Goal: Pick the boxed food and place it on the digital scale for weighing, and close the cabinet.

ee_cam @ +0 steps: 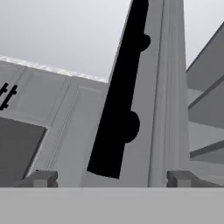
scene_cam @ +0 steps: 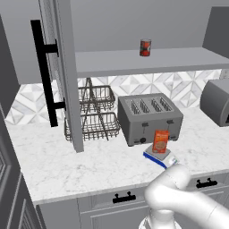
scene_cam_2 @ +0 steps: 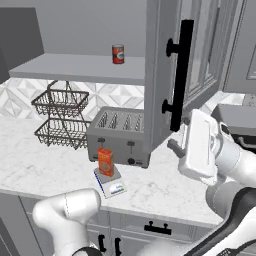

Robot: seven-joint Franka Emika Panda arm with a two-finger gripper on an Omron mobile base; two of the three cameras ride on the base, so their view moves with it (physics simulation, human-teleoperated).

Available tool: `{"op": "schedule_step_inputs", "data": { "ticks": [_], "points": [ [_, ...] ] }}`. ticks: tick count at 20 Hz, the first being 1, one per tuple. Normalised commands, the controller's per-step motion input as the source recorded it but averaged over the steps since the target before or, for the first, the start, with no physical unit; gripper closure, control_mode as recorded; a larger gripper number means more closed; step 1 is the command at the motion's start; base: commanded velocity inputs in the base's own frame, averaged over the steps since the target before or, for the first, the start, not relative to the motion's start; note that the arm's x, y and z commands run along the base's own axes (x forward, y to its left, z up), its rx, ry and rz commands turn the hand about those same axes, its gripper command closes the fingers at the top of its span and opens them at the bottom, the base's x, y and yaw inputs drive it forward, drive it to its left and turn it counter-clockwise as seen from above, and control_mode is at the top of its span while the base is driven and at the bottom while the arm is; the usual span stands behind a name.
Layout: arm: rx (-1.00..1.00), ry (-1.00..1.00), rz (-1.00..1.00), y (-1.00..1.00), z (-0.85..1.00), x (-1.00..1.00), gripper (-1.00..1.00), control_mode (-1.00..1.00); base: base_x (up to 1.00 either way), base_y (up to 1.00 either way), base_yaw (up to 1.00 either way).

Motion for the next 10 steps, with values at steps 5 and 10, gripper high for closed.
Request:
{"op": "schedule_step_inputs", "data": {
  "ticks": [5,10],
  "points": [
    [-0.29,0.07,0.03,1.00,0.00,0.80,-1.00,-1.00,0.00,0.00,0.00],
    [-0.09,0.00,0.00,1.00,0.00,1.00,-1.00,-1.00,0.00,0.00,0.00]
  ]
}}
